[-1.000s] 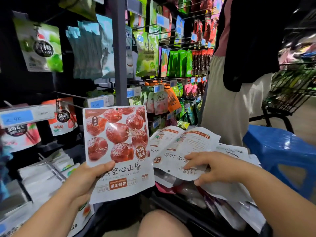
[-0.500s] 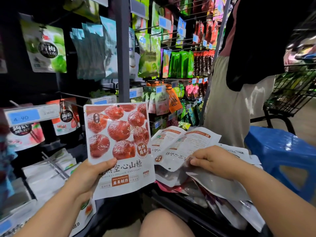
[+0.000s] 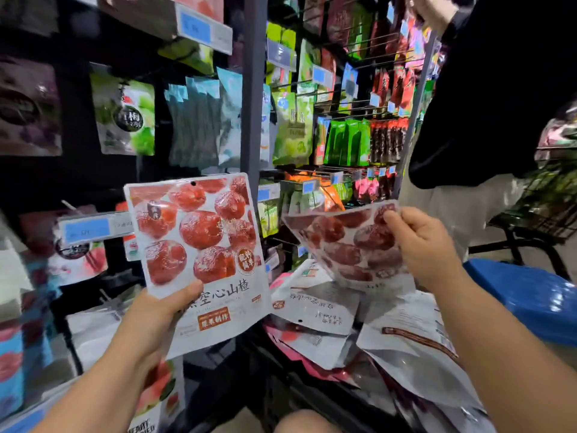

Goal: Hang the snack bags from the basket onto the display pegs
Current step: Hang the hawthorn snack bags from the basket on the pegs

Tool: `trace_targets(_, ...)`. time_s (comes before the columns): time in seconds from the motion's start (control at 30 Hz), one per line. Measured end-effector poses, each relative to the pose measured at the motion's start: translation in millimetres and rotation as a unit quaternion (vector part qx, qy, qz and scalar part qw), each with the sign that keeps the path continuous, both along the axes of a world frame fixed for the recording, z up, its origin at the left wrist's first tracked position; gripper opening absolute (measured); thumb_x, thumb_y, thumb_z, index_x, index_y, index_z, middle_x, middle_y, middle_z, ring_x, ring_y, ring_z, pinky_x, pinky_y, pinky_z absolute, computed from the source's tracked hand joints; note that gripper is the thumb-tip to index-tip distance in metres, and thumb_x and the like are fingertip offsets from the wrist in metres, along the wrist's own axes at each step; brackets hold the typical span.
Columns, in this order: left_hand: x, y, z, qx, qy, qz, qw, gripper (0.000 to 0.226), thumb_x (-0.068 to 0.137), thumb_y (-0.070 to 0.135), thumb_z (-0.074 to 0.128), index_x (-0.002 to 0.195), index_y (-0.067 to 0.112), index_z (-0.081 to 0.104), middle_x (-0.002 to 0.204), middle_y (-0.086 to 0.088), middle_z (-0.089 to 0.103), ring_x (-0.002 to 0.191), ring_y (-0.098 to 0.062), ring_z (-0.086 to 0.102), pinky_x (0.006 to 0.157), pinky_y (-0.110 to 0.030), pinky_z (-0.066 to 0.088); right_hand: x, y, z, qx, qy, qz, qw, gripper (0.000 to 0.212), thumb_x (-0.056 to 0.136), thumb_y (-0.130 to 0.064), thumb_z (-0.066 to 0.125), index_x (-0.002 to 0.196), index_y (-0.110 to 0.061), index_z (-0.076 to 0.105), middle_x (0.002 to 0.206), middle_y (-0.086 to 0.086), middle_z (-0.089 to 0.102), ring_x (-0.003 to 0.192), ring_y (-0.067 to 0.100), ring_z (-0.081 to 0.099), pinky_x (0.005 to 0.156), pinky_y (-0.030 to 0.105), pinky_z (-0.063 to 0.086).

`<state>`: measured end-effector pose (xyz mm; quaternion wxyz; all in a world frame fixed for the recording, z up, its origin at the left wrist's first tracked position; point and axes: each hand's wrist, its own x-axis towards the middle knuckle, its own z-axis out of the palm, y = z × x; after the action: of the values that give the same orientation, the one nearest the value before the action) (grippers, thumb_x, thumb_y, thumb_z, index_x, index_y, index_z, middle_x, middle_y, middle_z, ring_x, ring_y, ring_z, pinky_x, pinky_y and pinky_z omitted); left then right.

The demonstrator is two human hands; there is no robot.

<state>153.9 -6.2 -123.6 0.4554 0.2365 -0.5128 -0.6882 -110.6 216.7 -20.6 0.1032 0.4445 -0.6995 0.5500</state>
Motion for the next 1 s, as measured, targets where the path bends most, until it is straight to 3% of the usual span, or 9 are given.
trace_targets(0.1, -2, 3, 4, -0.007, 0.008, 0.003, 1.0, 0.033, 0.084, -0.01, 0.062, 0.104, 0.016, 0.067, 0.094, 0.005, 0.076, 0.089, -0.013, 0.07, 0.078, -0.026, 0.049, 4, -11, 19, -0.079, -0.038, -0.006, 0.996, 0.052, 0.096, -0.04, 0.057, 0.082, 0.01, 0.051, 0.083, 0.034, 0.059, 0.074, 0.035, 0.059, 0.071, 0.053, 0.05)
trace_targets(0.2, -3, 6, 10, -0.015, 0.035, -0.007, 0.999, 0.039, 0.074, 0.0, 0.075, 0.108, 0.017, 0.066, 0.095, 0.004, 0.077, 0.092, -0.014, 0.071, 0.071, -0.023, 0.054, 2, -23, 27, -0.118, -0.071, 0.003, 0.99, 0.071, 0.085, -0.062, 0.06, 0.086, 0.008, 0.052, 0.093, 0.04, 0.057, 0.077, 0.037, 0.061, 0.075, 0.065, 0.05)
trace_targets(0.27, -1, 8, 14, -0.024, 0.052, -0.019, 0.998, 0.062, 0.054, 0.018, 0.092, 0.11, 0.014, 0.066, 0.097, 0.001, 0.077, 0.091, -0.017, 0.072, 0.064, -0.019, 0.056, 14, -29, 33, -0.132, -0.099, 0.025, 0.986, 0.065, 0.085, -0.058, 0.059, 0.087, 0.007, 0.054, 0.095, 0.039, 0.058, 0.078, 0.033, 0.061, 0.076, 0.065, 0.051)
trace_targets(0.37, 5, 12, 18, -0.042, 0.039, -0.018, 0.998, 0.04, 0.078, -0.006, 0.072, 0.113, 0.009, 0.063, 0.097, -0.001, 0.076, 0.085, -0.013, 0.073, 0.06, -0.015, 0.055, 31, -43, 35, -0.127, -0.152, 0.056, 0.979, 0.052, 0.092, -0.046, 0.059, 0.088, 0.007, 0.058, 0.089, 0.03, 0.066, 0.078, 0.039, 0.065, 0.078, 0.057, 0.057)
trace_targets(0.43, 9, 15, 21, -0.042, 0.029, -0.031, 0.998, 0.04, 0.082, -0.016, 0.06, 0.114, 0.009, 0.062, 0.101, -0.004, 0.076, 0.087, -0.014, 0.073, 0.063, -0.017, 0.056, 37, -57, 31, -0.113, -0.176, 0.066, 0.976, 0.045, 0.093, -0.04, 0.061, 0.085, 0.004, 0.059, 0.081, 0.023, 0.063, 0.073, 0.031, 0.06, 0.076, 0.059, 0.055)
trace_targets(0.57, 20, 12, 18, -0.034, 0.036, -0.027, 0.998, 0.043, 0.081, -0.017, 0.058, 0.113, 0.011, 0.064, 0.103, -0.006, 0.076, 0.093, -0.02, 0.072, 0.068, -0.022, 0.058, 52, -80, 22, -0.086, -0.213, 0.084, 0.97, 0.039, 0.093, -0.037, 0.061, 0.075, -0.003, 0.06, 0.081, 0.029, 0.064, 0.074, 0.033, 0.061, 0.079, 0.065, 0.053)
trace_targets(0.7, 33, 13, 18, -0.039, 0.033, -0.003, 0.999, 0.038, 0.082, -0.016, 0.06, 0.111, 0.008, 0.065, 0.1, -0.005, 0.076, 0.087, -0.015, 0.073, 0.066, -0.021, 0.057, 68, -98, 22, -0.081, -0.259, 0.098, 0.957, 0.032, 0.101, -0.025, 0.056, 0.082, -0.001, 0.066, 0.093, 0.027, 0.071, 0.092, 0.045, 0.069, 0.085, 0.059, 0.056)
trace_targets(0.83, 48, 14, 14, -0.037, 0.024, 0.017, 0.999, 0.036, 0.081, -0.013, 0.066, 0.108, 0.011, 0.067, 0.099, -0.004, 0.076, 0.089, -0.016, 0.073, 0.067, -0.021, 0.057, 89, -120, 18, -0.052, -0.267, 0.134, 0.953, 0.032, 0.101, -0.028, 0.056, 0.08, -0.008, 0.069, 0.081, 0.012, 0.075, 0.083, 0.031, 0.072, 0.084, 0.053, 0.058)
trace_targets(1.0, 66, 15, 14, -0.017, 0.049, 0.037, 0.998, 0.052, 0.057, -0.009, 0.08, 0.106, 0.007, 0.068, 0.097, -0.009, 0.076, 0.085, -0.019, 0.074, 0.064, -0.022, 0.057, 119, -146, 20, -0.055, -0.263, 0.175, 0.947, 0.039, 0.096, -0.034, 0.06, 0.085, 0.003, 0.065, 0.086, 0.021, 0.074, 0.087, 0.041, 0.071, 0.083, 0.059, 0.056)
